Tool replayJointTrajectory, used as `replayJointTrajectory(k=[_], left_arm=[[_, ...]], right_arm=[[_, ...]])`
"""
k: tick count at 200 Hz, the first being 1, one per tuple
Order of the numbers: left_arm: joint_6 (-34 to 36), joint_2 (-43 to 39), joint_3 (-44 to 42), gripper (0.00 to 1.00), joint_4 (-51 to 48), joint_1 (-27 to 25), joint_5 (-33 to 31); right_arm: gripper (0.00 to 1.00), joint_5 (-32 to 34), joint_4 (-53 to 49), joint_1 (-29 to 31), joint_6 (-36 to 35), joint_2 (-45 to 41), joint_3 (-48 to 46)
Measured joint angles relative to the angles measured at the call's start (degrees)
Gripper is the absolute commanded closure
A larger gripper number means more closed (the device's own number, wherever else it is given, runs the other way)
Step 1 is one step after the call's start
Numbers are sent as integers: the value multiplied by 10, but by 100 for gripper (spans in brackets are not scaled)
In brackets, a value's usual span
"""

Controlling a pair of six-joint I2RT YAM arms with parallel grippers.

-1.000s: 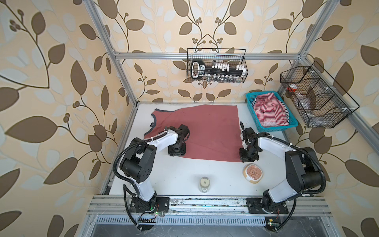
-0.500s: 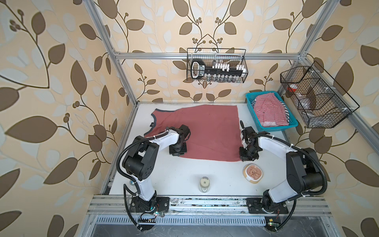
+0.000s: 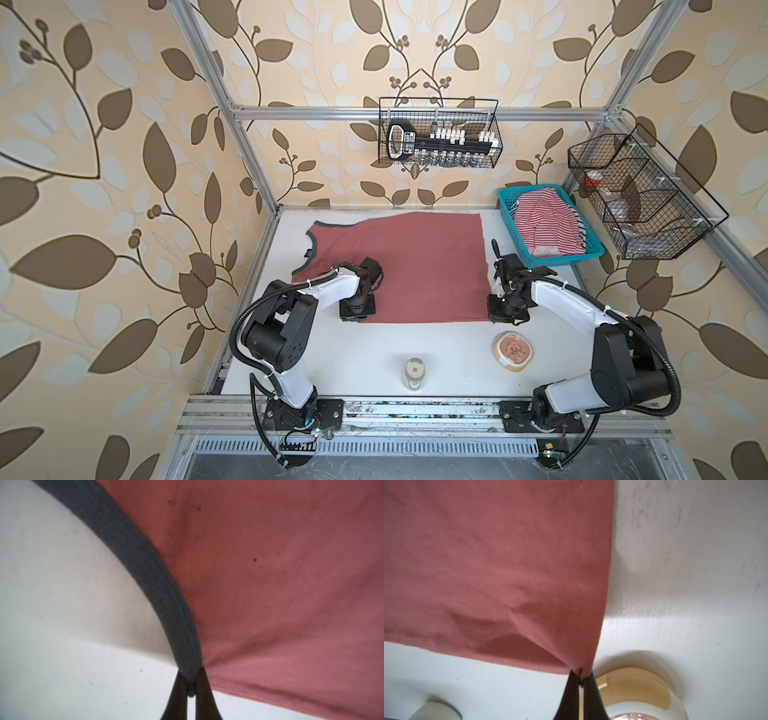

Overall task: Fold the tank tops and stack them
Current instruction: 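Lift the hem with both grippers and fold it away from the robot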

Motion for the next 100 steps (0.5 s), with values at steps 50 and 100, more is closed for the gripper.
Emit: replayJointTrajectory(k=[50, 100], left_arm=[[4, -74, 15, 100, -43, 0, 2], [37, -33, 100, 100, -77, 4, -9]], right_arm=[[100, -13, -16, 0, -2, -43, 8], [100, -34, -21, -25, -24, -2, 75]])
